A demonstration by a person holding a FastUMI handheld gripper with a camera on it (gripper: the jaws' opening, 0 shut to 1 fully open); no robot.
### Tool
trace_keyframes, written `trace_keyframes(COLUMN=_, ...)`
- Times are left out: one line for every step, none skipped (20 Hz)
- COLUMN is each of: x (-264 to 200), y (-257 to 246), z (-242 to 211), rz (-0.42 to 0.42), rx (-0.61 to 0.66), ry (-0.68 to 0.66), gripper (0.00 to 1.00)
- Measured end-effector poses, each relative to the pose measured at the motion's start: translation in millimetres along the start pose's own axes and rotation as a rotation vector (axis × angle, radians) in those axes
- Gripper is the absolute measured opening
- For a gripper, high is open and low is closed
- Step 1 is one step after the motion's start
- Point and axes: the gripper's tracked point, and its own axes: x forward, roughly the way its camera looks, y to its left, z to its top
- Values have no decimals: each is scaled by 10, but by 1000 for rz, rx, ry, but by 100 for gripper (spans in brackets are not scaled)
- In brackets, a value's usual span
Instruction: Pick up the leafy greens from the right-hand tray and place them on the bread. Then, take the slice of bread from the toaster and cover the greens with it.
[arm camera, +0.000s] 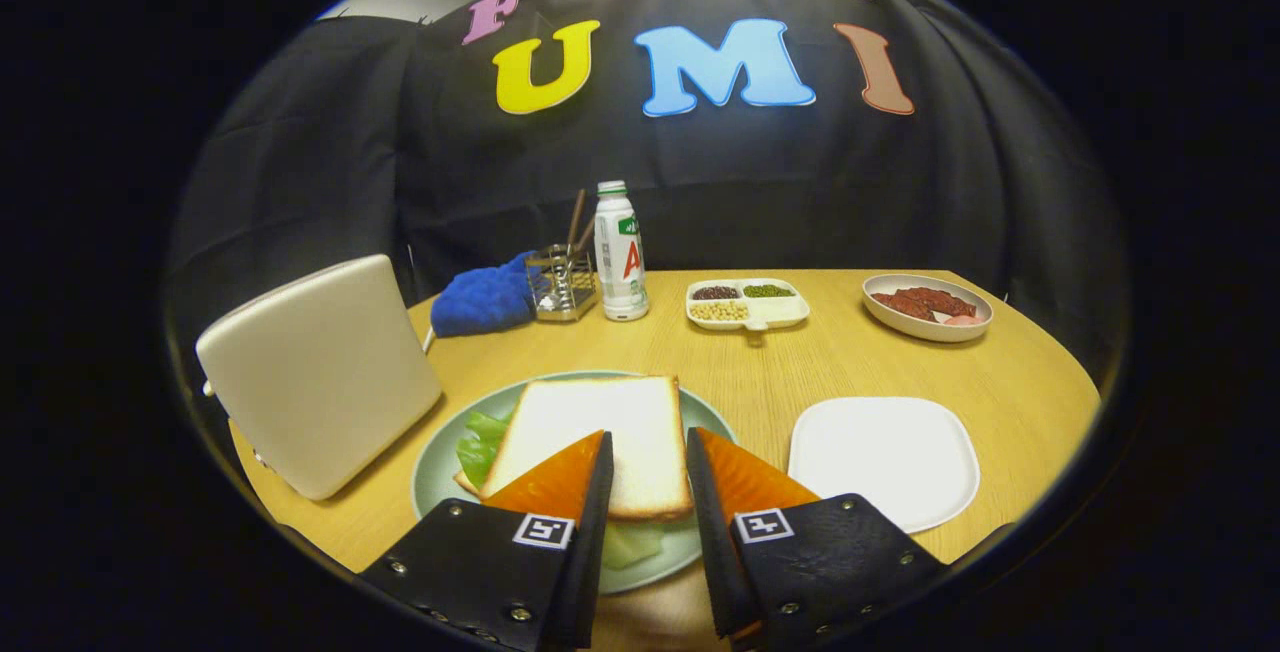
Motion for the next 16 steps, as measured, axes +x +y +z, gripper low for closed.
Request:
trace_keyframes(x=3, y=10, z=21, rz=-4, rx=-5, ry=-13, gripper=46)
trace_keyframes(x=-7, y=15, z=36, rz=-1, rx=-14, ry=-19, gripper=46)
trace_keyframes(x=-22, y=29, z=27, rz=-3, rx=-26, ry=-19, gripper=46)
trace_keyframes(x=-34, y=42, z=45, rz=0, rx=-34, ry=-27, gripper=47)
trace_keyframes(x=-56, y=76, z=74, rz=7, rx=-38, ry=-37, gripper=48)
trace_keyframes(x=-69, y=86, z=107, rz=8, rx=-45, ry=-47, gripper=48)
trace_keyframes(x=-102, y=89, z=132, rz=7, rx=-55, ry=-59, gripper=48)
trace_keyframes(x=-130, y=88, z=171, rz=2, rx=-69, ry=-72, gripper=48)
trace_keyframes(x=-156, y=91, z=214, rz=0, rx=-81, ry=-87, gripper=48)
trace_keyframes(x=-179, y=86, z=269, rz=-1, rx=-85, ry=-103, gripper=48)
trace_keyframes(x=-213, y=77, z=322, rz=-2, rx=-91, ry=-120, gripper=48)
trace_keyframes(x=-256, y=54, z=392, rz=-5, rx=-94, ry=-141, gripper=48)
trace_keyframes(x=-311, y=8, z=473, rz=-12, rx=-97, ry=-168, gripper=48)
trace_keyframes(x=-370, y=-56, z=557, rz=-27, rx=-94, ry=-199, gripper=48)
trace_keyframes(x=-434, y=-137, z=635, rz=-46, rx=-94, ry=-226, gripper=48)
trace_keyframes(x=-484, y=-220, z=698, rz=-65, rx=-95, ry=-248, gripper=48)
